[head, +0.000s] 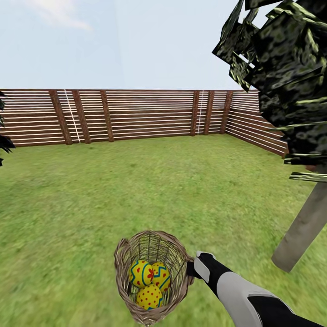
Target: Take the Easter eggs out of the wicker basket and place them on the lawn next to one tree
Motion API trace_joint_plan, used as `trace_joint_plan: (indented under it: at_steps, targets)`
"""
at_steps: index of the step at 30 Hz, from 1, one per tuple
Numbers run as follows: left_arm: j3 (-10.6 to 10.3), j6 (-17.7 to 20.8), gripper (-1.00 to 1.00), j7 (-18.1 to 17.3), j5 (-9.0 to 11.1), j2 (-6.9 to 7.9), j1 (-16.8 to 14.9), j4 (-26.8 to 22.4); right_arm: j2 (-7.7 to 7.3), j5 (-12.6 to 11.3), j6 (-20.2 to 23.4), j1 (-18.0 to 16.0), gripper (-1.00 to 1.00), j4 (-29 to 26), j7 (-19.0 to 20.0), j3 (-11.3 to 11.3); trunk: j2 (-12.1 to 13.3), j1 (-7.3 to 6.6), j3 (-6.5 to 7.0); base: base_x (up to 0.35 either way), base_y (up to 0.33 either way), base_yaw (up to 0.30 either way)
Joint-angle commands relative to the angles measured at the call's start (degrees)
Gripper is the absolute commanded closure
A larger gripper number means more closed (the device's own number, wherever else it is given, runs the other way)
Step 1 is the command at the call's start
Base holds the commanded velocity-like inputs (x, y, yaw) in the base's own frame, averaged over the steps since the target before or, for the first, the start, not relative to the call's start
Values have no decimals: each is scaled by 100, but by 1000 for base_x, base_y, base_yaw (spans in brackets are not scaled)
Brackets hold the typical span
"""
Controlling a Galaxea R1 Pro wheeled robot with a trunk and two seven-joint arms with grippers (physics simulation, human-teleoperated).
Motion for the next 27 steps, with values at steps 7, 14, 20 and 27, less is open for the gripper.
trace_joint_plan:
  at_steps: [7, 14, 20, 27]
  targets:
    - [-17, 33, -100, 23, 23, 2, 3, -17, 5, -55, 11, -2, 100, -6, -26, -75, -286, 155, -131, 0, 0, 0]
    - [-10, 33, -100, 23, 22, 2, 3, -17, 5, -53, 11, -2, 100, -6, -25, -75, -567, 308, -257, 0, 0, 0]
    - [-12, 20, -100, 23, 18, 2, 3, -1, 5, -53, 11, -2, 100, 0, -29, -67, -807, 440, -364, 0, 0, 0]
    - [-15, 16, -100, 23, 13, 2, 3, 1, 9, -53, 11, -2, 100, 3, -32, -66, -1088, 594, -490, 0, 0, 0]
